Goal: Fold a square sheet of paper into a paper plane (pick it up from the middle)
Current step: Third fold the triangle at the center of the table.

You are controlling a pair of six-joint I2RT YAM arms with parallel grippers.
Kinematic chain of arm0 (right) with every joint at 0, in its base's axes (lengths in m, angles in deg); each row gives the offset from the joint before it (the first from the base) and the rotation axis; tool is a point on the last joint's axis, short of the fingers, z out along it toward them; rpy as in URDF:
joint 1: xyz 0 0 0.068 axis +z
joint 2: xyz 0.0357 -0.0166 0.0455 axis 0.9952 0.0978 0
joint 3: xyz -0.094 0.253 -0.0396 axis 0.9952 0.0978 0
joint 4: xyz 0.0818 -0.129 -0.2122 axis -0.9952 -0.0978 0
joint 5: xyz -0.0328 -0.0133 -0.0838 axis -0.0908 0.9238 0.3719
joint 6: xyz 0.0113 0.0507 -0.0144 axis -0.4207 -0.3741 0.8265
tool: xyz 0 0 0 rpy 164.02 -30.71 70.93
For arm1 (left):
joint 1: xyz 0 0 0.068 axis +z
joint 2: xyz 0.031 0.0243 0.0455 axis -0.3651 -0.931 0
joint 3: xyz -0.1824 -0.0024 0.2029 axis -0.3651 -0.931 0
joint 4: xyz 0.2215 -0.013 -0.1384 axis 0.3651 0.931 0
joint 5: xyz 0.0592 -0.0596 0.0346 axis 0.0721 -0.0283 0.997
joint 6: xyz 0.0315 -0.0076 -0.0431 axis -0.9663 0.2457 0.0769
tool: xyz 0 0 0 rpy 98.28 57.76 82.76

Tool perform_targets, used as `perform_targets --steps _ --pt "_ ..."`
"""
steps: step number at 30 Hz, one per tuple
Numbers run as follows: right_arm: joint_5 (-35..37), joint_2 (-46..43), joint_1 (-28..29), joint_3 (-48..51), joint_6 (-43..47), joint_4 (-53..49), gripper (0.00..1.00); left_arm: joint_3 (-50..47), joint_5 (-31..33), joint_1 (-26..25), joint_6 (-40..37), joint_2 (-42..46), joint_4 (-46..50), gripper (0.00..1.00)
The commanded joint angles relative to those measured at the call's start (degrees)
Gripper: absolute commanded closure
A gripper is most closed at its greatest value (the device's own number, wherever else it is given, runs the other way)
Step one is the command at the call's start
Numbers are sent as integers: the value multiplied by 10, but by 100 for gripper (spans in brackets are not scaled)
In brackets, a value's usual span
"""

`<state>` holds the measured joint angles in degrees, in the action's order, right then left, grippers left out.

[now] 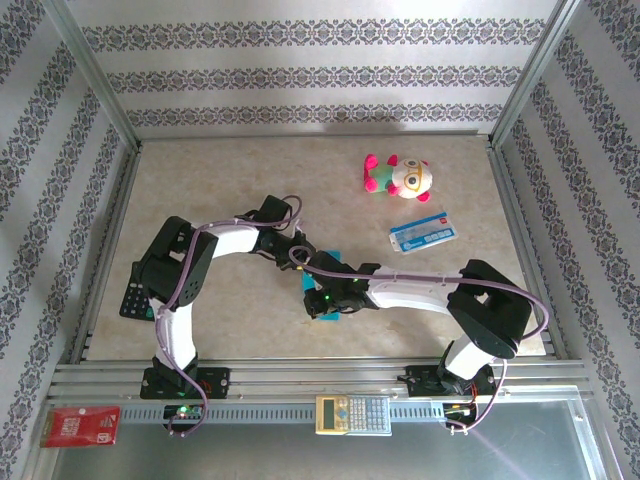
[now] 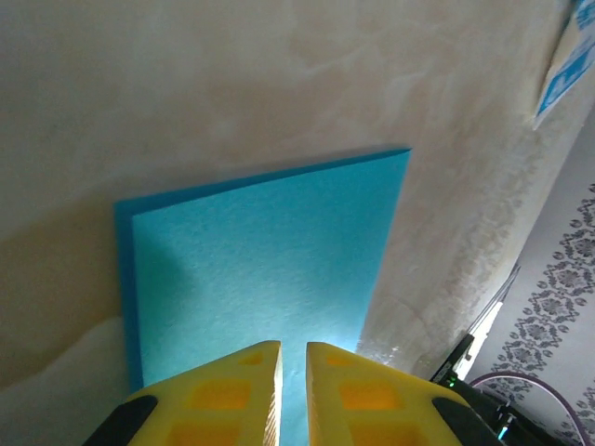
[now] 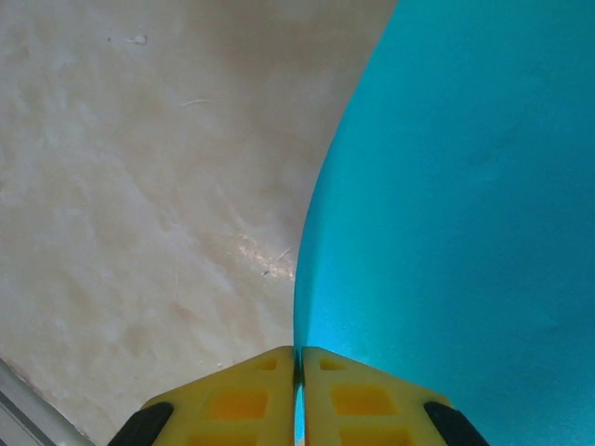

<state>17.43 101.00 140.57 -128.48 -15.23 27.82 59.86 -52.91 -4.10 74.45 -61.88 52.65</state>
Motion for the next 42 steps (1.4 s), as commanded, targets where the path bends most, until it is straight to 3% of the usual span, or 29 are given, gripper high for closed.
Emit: perform_targets --steps 1,13,28,42 --pt "-17 -17 -9 10 10 16 87 14 11 -5 -36 -11 43 84" --pt "-26 -32 -22 29 23 31 78 12 21 -4 -49 -26 53 87" --pt "-27 -35 -32 32 30 39 76 11 24 -4 -56 -30 58 90" --pt "-42 -28 -60 31 44 42 92 16 24 -4 -64 -41 65 91"
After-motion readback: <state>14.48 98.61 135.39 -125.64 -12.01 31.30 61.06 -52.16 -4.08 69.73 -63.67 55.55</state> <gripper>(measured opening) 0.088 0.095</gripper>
